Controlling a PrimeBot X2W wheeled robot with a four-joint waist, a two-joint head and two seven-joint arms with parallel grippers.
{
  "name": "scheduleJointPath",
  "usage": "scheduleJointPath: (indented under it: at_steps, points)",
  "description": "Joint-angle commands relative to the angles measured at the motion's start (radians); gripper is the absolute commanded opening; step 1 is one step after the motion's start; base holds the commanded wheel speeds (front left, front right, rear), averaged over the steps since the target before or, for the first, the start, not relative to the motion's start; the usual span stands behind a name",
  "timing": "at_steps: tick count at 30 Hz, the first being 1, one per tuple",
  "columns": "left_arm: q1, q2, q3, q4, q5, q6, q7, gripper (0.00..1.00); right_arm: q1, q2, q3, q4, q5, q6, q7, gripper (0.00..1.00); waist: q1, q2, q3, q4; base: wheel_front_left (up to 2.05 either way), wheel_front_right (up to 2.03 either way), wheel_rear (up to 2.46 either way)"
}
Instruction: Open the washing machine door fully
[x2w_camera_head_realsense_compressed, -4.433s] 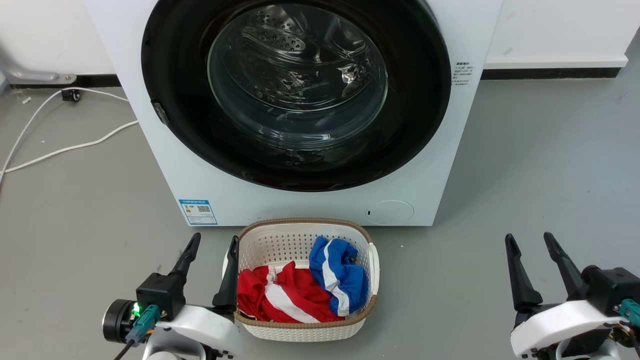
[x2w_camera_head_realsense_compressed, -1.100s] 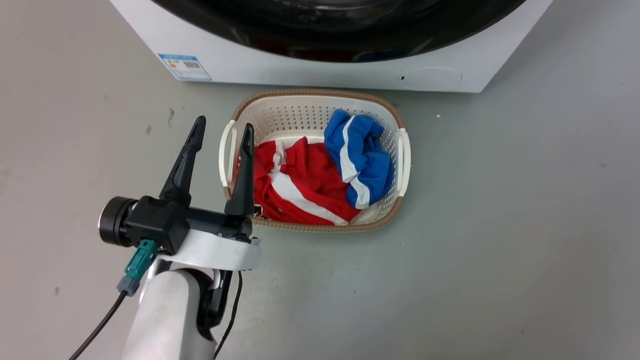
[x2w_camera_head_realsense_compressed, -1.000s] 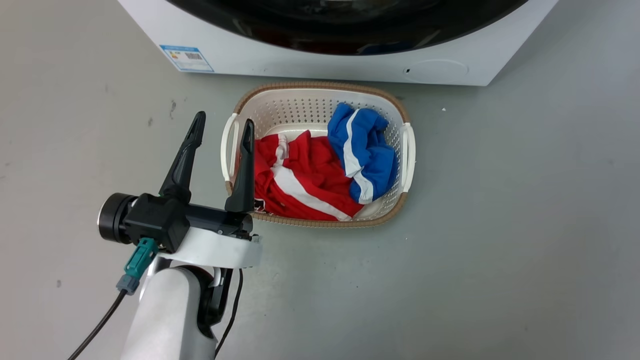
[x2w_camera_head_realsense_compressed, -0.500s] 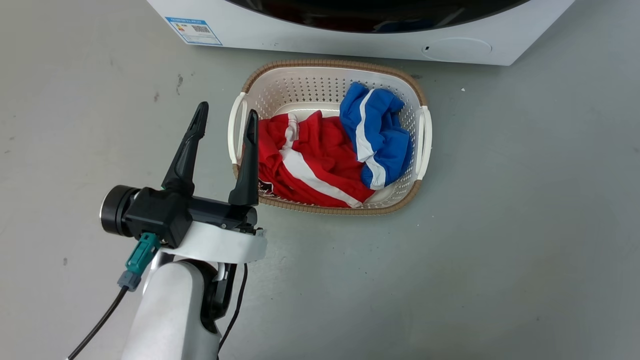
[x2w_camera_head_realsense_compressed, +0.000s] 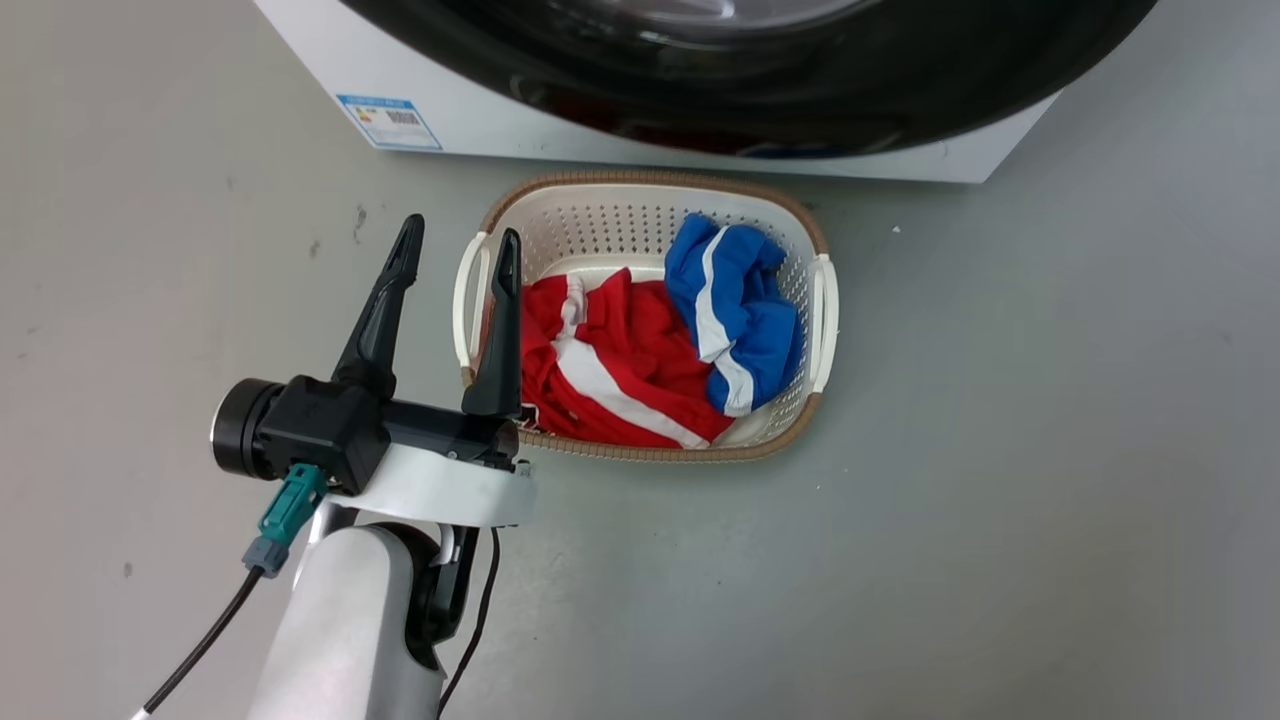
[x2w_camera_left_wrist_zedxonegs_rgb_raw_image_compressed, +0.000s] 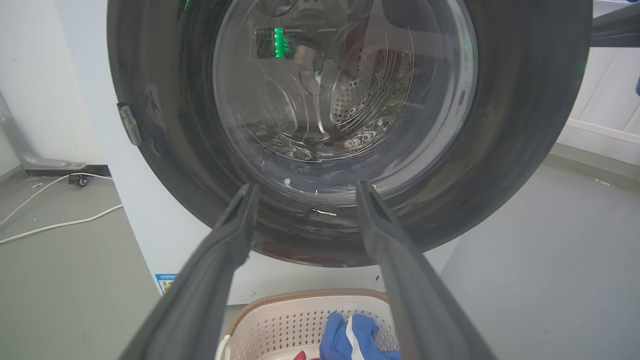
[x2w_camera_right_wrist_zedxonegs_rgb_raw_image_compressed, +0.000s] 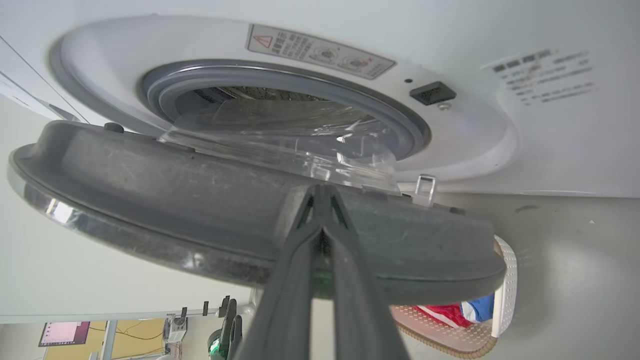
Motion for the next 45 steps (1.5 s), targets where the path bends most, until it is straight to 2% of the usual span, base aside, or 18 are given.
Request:
scheduleJointPath:
  at_steps: [1,13,21,35,45]
  points:
    - [0.008,-0.002,0.001,0.005,-0.003,-0.002,-0.003,1.00,0.055,0.051,0.017,-0.007,0.008,0.000,0.041,0.00,0.0000,0.0000,-0.020,-0.009,0.00,0.00,0.00]
    - [0.044,-0.002,-0.003,0.038,-0.007,-0.013,-0.003,1.00,0.194,0.088,-0.002,-0.123,0.015,0.000,0.104,0.00,0.0000,0.0000,-0.091,-0.021,0.00,0.00,0.00]
    - [0.076,-0.002,-0.008,0.061,-0.022,-0.021,-0.003,1.00,0.324,0.135,0.008,-0.215,0.015,0.000,0.213,0.00,0.0000,0.0000,-0.171,0.005,0.00,0.00,0.00]
    - [0.163,-0.002,-0.020,0.099,-0.022,-0.037,-0.003,1.00,0.602,0.259,0.008,-0.471,-0.018,0.000,0.360,0.00,0.0000,0.0000,-0.295,0.067,0.00,0.00,0.00]
    - [0.194,0.001,-0.035,0.129,-0.016,-0.049,-0.003,1.00,0.766,0.336,-0.032,-0.615,-0.075,0.000,0.377,0.00,0.0000,0.0000,-0.340,0.050,0.00,0.00,0.00]
